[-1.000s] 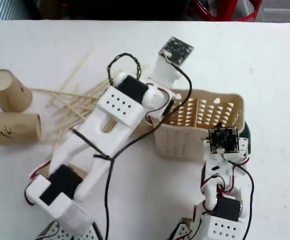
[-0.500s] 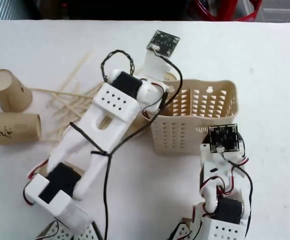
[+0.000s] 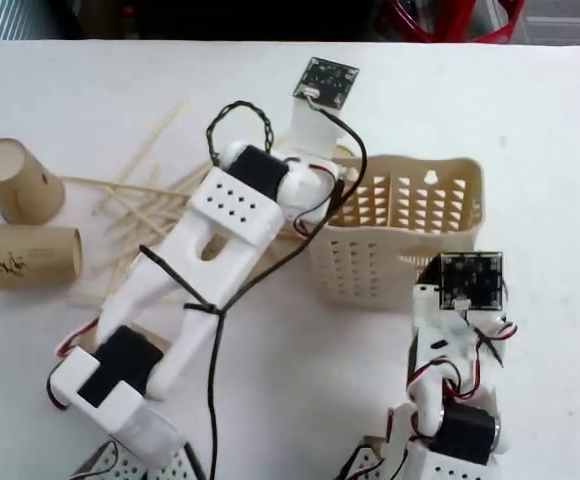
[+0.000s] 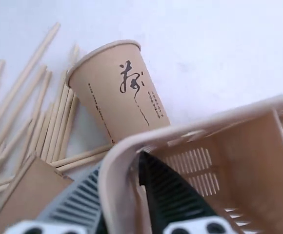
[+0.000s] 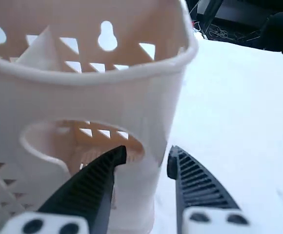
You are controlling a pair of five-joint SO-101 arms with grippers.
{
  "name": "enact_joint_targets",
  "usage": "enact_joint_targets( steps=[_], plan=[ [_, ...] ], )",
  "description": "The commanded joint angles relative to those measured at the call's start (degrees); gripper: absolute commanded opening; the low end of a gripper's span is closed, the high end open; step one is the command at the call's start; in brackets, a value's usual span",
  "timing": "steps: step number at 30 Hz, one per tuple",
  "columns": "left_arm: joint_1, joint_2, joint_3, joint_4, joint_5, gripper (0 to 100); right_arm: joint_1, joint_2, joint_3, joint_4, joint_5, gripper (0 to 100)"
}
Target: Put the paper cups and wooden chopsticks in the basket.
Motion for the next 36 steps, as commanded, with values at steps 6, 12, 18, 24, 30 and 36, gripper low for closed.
enact_joint_targets(
  steps=[6, 12, 18, 24, 30, 36],
  plan=[
    [-3.1, -0.7, -2.7, -2.6, 1.6, 2, 2.9, -0.7, -6.2, 5.7, 4.0, 12.5],
    [-4.8, -0.6, -2.7, -2.7, 1.3, 2, 3.1, -1.5, -11.2, 10.3, 1.9, 12.6],
    [-5.8, -0.6, -2.3, -2.5, 1.3, 2, 3.2, -1.5, -17.3, 14.3, 2.0, 12.6],
    [-5.8, -0.5, -2.2, -2.6, 1.3, 2, 2.9, -1.5, -21.0, 14.5, 2.1, 12.6],
    [-6.4, -0.5, -2.2, -2.6, 1.2, 2, 1.3, -1.5, -24.7, 14.7, 1.6, 12.5],
    [-8.1, -0.5, -2.6, -2.4, 1.3, 2, -6.0, -1.5, -25.9, 20.0, 5.2, 12.2]
  ],
)
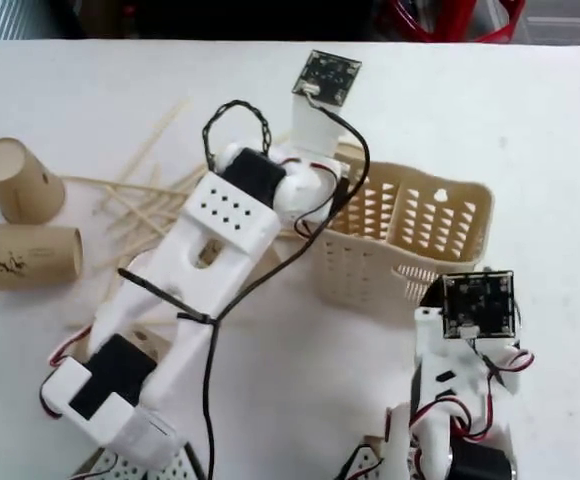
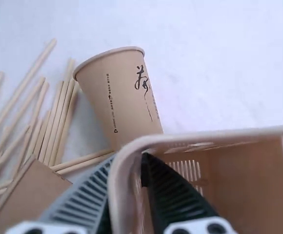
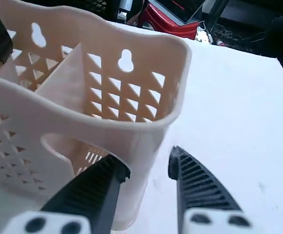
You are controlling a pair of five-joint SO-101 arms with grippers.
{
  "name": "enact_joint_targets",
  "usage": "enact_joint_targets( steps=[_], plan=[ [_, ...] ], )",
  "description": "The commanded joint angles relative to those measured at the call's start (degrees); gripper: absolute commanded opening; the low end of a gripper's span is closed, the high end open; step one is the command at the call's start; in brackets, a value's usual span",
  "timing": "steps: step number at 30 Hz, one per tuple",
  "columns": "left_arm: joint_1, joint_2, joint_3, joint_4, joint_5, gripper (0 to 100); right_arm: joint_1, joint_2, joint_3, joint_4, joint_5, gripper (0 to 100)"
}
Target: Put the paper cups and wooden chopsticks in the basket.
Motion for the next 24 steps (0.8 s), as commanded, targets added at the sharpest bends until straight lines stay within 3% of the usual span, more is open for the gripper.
enact_joint_targets(
  steps=[1, 11, 15, 20, 24],
  plan=[
    [-8.7, 0.6, -2.5, -1.7, 0.4, 2, -4.0, -1.8, -6.3, 1.3, 4.1, 12.2],
    [-11.8, 0.3, -3.3, -1.8, 0.4, 2, -5.7, -1.8, 5.5, 0.5, 16.0, 12.2],
    [-11.7, 0.7, -4.3, -1.2, -0.5, 2, -4.8, -1.8, 5.3, -0.3, 13.9, 12.3],
    [-9.2, 0.3, -5.4, -0.3, -7.2, 2, -4.7, -1.7, 5.3, -4.4, 11.2, 12.3],
    [-7.7, 0.7, -8.0, 4.5, -9.0, 2, -1.9, -1.6, 5.3, -5.8, 8.3, 12.3]
  ],
)
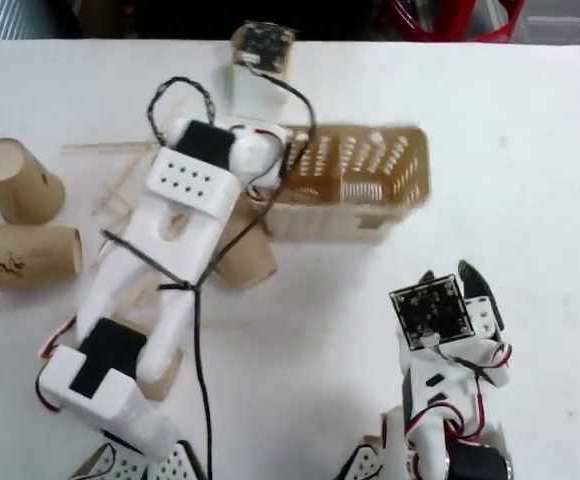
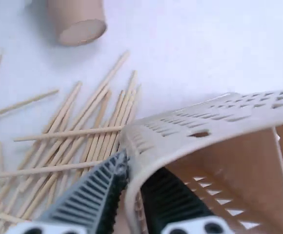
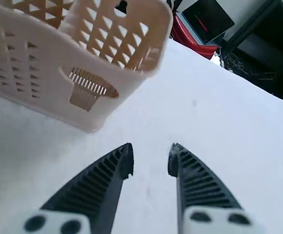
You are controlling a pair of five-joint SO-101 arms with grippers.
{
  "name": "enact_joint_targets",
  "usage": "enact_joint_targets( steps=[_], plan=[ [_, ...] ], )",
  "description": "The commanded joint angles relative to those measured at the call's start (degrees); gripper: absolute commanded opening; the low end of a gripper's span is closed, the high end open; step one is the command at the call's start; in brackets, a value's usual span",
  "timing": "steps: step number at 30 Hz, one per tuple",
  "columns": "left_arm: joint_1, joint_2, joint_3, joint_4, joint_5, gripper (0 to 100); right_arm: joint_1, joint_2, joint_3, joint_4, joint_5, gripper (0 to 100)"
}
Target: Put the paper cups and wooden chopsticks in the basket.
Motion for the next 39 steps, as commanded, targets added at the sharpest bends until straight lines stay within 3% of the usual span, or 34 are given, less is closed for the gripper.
enact_joint_targets(
  steps=[1, 5, 13, 24, 29, 33, 39],
  plan=[
    [2.0, -0.7, -5.5, 5.3, -1.8, 2, 4.0, 0.3, -0.4, -3.5, -3.4, 12.3],
    [4.2, -0.8, -10.4, 9.8, -1.8, 2, 6.6, 5.9, -2.8, -6.3, -4.0, 12.3],
    [8.1, -0.7, -21.3, 18.9, -1.4, 2, 6.8, 31.2, -22.5, -6.2, -4.2, 12.3],
    [12.0, 3.5, -17.1, 21.4, 6.2, 2, 6.2, 47.1, -36.5, -6.4, -4.2, 12.5],
    [10.9, 5.8, -17.1, 20.8, 6.2, 2, 1.1, 58.1, -46.8, -2.4, -3.7, 12.6],
    [10.2, 7.4, -16.1, 18.1, 6.3, 2, -4.9, 69.8, -59.1, 8.3, -4.2, 12.6],
    [8.2, 9.6, -16.1, 16.6, 6.3, 2, -12.6, 84.4, -73.7, 18.3, -15.4, 12.6]
  ],
)
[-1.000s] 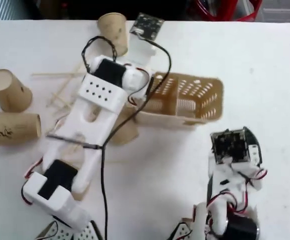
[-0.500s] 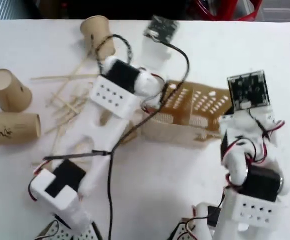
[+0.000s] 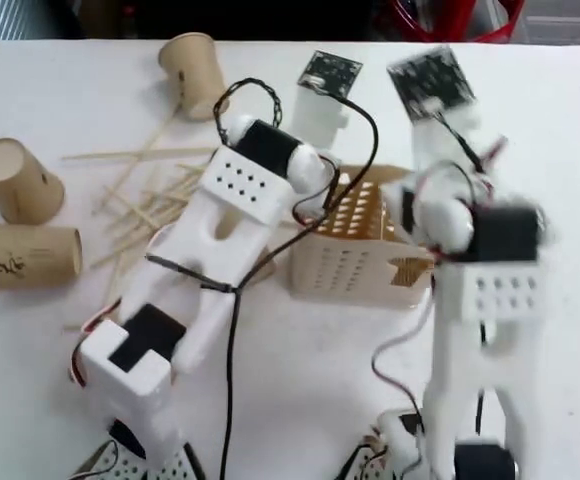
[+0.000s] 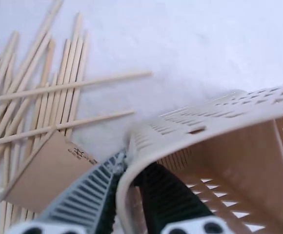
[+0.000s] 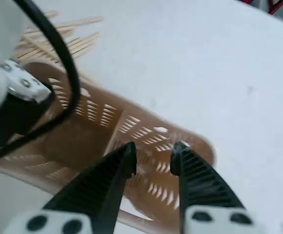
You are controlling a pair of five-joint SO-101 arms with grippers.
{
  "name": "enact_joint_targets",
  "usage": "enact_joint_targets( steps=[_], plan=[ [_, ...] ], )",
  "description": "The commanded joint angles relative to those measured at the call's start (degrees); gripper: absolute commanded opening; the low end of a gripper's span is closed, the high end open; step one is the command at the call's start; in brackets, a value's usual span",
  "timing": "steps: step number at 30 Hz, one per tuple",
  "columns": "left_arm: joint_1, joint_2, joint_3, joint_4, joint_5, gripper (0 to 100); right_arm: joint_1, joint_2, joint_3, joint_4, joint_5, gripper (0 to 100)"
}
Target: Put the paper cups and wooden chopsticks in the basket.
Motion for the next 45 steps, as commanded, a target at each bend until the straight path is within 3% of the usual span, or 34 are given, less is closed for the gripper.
enact_joint_targets(
  steps=[1, 7, 21, 25, 33, 37, 45],
  plan=[
    [-2.1, 0.0, -0.6, -1.6, 0.7, 2, -2.9, 6.6, -7.6, 2.9, -6.9, 12.6],
    [-4.7, 0.3, -0.4, -1.7, 0.1, 2, -3.2, 14.5, -8.1, 0.0, -14.7, 12.7],
    [-4.7, 0.4, -0.2, -1.7, -2.2, 2, -8.0, 23.2, -7.8, -4.1, -19.1, 12.3],
    [-5.0, 0.4, -0.2, -1.7, -3.3, 3, -6.1, 27.6, -7.8, -4.4, -19.3, 11.2],
    [-5.0, 0.3, -0.5, -1.2, -9.3, 13, -2.0, 31.3, -7.9, -6.7, -18.8, 1.2],
    [-5.0, -0.5, -1.0, -0.9, -14.2, 13, 0.2, 31.7, -7.9, -8.0, -18.4, 1.6],
    [-5.0, -4.7, -12.1, 10.3, -20.0, 13, 3.5, 31.8, -8.1, -7.7, -14.2, 1.6]
  ],
)
